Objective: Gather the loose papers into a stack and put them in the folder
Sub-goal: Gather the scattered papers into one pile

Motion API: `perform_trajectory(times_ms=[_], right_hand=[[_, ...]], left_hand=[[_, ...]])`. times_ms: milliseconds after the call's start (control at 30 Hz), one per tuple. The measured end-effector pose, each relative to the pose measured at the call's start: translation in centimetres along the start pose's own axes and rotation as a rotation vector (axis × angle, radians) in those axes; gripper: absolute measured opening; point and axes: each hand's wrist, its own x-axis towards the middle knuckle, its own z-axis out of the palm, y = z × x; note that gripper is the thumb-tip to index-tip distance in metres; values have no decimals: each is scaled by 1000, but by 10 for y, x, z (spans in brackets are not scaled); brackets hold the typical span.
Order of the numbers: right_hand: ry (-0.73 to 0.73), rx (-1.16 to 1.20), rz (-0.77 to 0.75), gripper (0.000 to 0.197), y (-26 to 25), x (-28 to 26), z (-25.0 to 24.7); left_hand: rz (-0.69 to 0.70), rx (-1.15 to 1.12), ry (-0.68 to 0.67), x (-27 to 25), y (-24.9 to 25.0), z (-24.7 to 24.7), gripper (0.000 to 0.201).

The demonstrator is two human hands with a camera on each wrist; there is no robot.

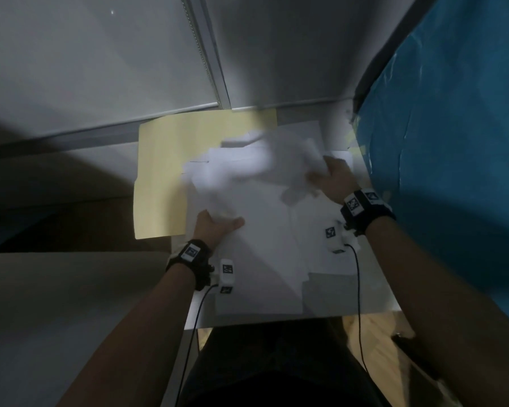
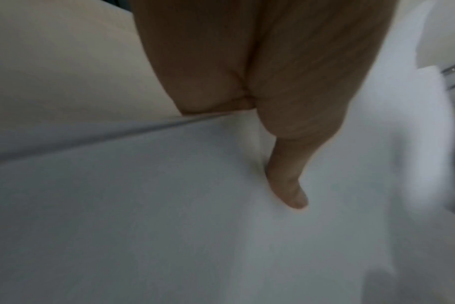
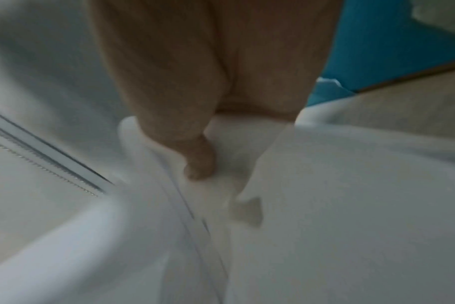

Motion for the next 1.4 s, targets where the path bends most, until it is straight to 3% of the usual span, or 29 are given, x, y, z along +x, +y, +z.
perform_trajectory(times_ms=[67,133,233,267,333,400,500,566,633,666,733,766,900,1033,1100,1166,1200,1333,1400], right_hand=[[193,-24,35,35,-7,-6,-12],[401,2,-22,33,-17,-16,-26],[717,309,-240,24,-45,-38,-53],[762,436,-281,21,-53,-42,-60],[682,524,-221,17,-64,-44,-62],[501,447,-148,18,-66,-43,-53],[391,347,-74,16,-57,-35,-30],[244,266,33,31,-47,-32,-5],[112,168,117,61,-30,-29,26],[69,143,135,70,-23,-30,39],[-6,83,143,72,-17,-35,58],[-41,55,134,72,-16,-37,62],[-36,161,115,88,-6,-42,55],[140,342,102,102,1,-42,18],[22,354,67,88,-9,-46,1],[-190,419,30,61,-27,-51,-3],[-226,441,2,51,-38,-55,-2],[26,493,-224,21,-83,-71,-10],[121,513,-292,20,-95,-82,-19]], left_hand=[[57,66,65,1,-2,0,71],[110,91,113,2,-2,3,58],[132,102,175,1,4,6,91],[143,100,182,1,6,7,98],[155,76,174,1,12,10,95],[165,58,154,1,15,12,78],[154,40,120,-2,18,14,57],[139,1,89,-5,22,17,46],[116,-68,49,-11,30,22,30],[102,-146,20,-13,33,23,34],[39,-251,-41,-12,33,25,64],[45,-229,-53,-13,34,25,70],[165,-37,-59,-20,36,24,80],[166,-139,-106,-18,43,9,57],[173,-165,-151,-20,50,7,60],[182,-166,-175,-28,61,12,64],[195,-167,-160,-33,67,16,65],[393,-200,81,-61,102,22,74],[519,-243,163,-73,114,20,64]])
